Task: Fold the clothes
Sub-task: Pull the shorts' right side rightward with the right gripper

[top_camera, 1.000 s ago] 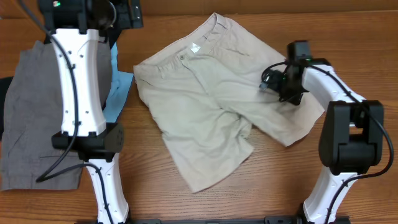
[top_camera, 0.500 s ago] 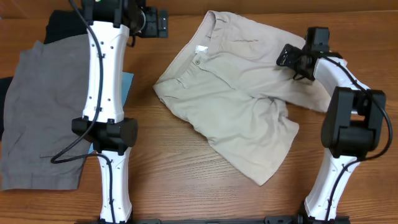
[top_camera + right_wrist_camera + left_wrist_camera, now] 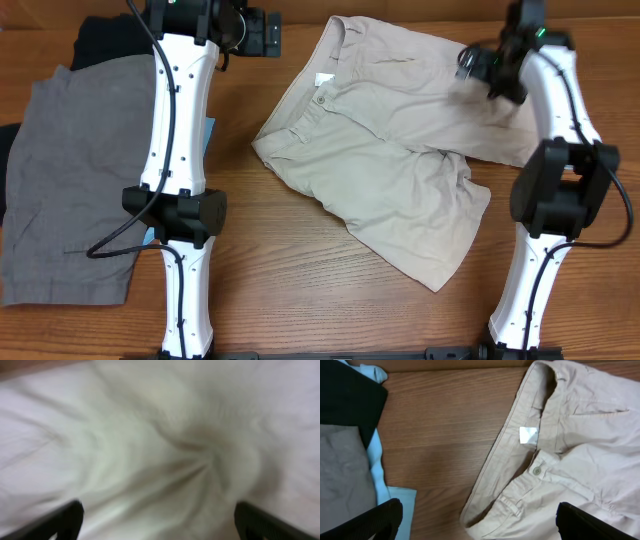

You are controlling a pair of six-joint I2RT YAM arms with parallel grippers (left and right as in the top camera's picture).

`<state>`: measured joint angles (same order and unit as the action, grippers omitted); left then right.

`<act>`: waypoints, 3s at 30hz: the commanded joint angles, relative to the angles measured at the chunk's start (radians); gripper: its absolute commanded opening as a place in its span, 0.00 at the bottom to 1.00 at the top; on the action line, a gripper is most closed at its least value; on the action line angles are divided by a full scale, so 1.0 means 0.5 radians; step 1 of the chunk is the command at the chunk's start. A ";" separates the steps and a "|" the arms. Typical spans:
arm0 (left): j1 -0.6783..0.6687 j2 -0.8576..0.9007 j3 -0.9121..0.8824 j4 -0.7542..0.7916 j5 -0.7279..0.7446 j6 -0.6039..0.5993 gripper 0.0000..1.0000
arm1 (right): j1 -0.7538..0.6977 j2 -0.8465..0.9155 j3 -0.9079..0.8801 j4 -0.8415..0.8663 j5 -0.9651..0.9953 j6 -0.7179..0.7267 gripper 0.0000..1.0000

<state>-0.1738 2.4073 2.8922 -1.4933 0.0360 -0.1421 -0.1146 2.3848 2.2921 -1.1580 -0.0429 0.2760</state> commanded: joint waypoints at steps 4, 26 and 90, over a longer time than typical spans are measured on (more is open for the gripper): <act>0.046 -0.198 0.053 -0.076 -0.005 0.220 1.00 | -0.003 -0.315 0.896 -0.744 -0.223 -0.037 1.00; 0.032 -0.334 -0.108 -0.131 0.507 0.719 1.00 | 0.047 -2.026 -0.385 -1.072 -0.378 0.115 1.00; -0.170 0.667 0.056 0.410 0.278 0.478 0.04 | 0.047 -2.290 -1.759 -0.758 -0.226 0.153 1.00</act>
<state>-0.3168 2.7918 2.8372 -1.2713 0.2462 0.1402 -0.0944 1.2594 1.4136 -1.5501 -0.1425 0.3416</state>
